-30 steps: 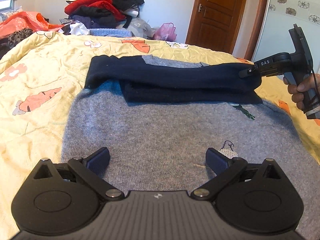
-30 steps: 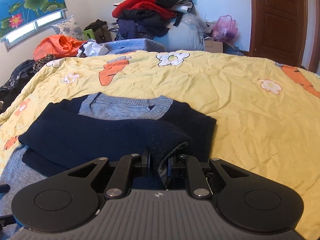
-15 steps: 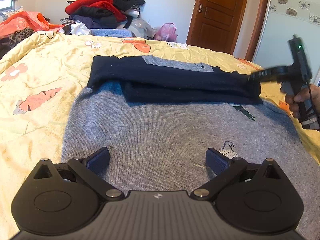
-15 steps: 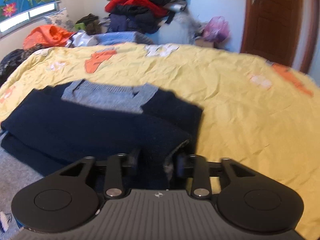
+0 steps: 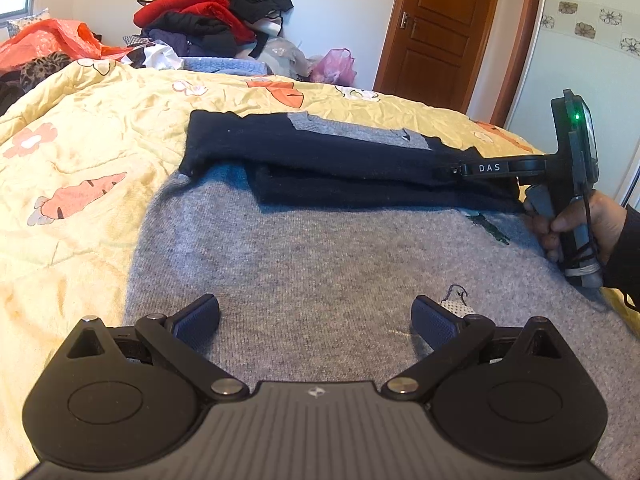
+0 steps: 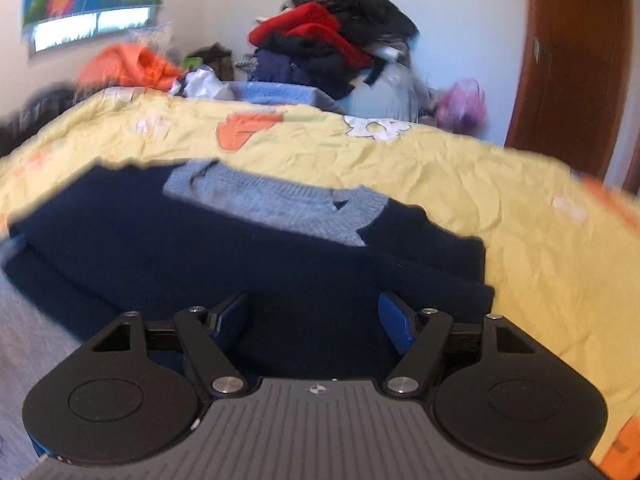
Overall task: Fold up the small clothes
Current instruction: 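Open the right gripper and withdraw it from the folded band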
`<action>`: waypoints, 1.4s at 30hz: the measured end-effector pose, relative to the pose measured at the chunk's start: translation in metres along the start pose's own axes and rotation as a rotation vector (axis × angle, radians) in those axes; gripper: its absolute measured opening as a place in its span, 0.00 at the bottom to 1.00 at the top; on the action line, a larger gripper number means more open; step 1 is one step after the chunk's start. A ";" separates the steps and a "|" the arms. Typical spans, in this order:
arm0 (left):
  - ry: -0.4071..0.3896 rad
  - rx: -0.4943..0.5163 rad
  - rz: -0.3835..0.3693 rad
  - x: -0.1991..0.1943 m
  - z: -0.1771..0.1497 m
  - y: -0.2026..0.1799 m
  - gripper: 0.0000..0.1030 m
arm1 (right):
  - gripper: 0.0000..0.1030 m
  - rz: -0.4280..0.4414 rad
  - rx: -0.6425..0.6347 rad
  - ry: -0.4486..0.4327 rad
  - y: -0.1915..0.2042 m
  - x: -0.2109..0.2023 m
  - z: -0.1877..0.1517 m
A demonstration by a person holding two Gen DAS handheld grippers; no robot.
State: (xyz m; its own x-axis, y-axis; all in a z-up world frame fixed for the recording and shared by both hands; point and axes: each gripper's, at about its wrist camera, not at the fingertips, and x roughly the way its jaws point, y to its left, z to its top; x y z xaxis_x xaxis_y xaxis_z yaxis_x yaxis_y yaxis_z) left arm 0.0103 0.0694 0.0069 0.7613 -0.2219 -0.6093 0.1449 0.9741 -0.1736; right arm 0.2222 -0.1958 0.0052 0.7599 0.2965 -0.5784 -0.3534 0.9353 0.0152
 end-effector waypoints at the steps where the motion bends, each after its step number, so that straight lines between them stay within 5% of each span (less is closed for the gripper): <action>1: -0.001 -0.001 -0.002 0.000 0.000 0.000 1.00 | 0.62 -0.009 -0.002 0.009 0.000 -0.001 0.001; 5: -0.005 -0.013 -0.010 -0.001 0.000 0.003 1.00 | 0.62 -0.055 -0.045 0.031 0.022 -0.022 0.000; 8: -0.007 -0.018 -0.014 -0.001 0.000 0.004 1.00 | 0.80 0.058 -0.026 0.008 0.035 -0.044 -0.012; 11: -0.004 -0.011 -0.008 0.000 0.000 0.002 1.00 | 0.89 -0.003 -0.096 0.059 0.040 -0.033 -0.031; 15: -0.007 -0.022 0.051 -0.001 0.002 -0.001 1.00 | 0.78 -0.066 0.027 0.037 0.029 -0.046 -0.025; 20: -0.056 -0.031 0.127 0.006 0.025 -0.013 1.00 | 0.93 -0.025 0.054 0.017 0.046 -0.072 -0.043; 23: 0.001 -0.017 0.130 0.030 0.034 -0.019 1.00 | 0.96 -0.081 0.045 0.052 0.051 -0.064 -0.056; 26: 0.052 0.107 0.173 0.050 0.032 -0.032 1.00 | 0.99 -0.147 0.097 0.067 0.047 -0.064 -0.056; 42: 0.046 0.084 0.167 0.051 0.030 -0.030 1.00 | 1.00 -0.195 0.121 0.054 0.064 -0.101 -0.087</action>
State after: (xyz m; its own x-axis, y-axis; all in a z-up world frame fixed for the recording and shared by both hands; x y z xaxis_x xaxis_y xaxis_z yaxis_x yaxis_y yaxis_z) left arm 0.0635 0.0306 0.0042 0.7496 -0.0565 -0.6595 0.0723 0.9974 -0.0033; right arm 0.0757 -0.1828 -0.0064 0.7760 0.1005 -0.6226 -0.1325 0.9912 -0.0052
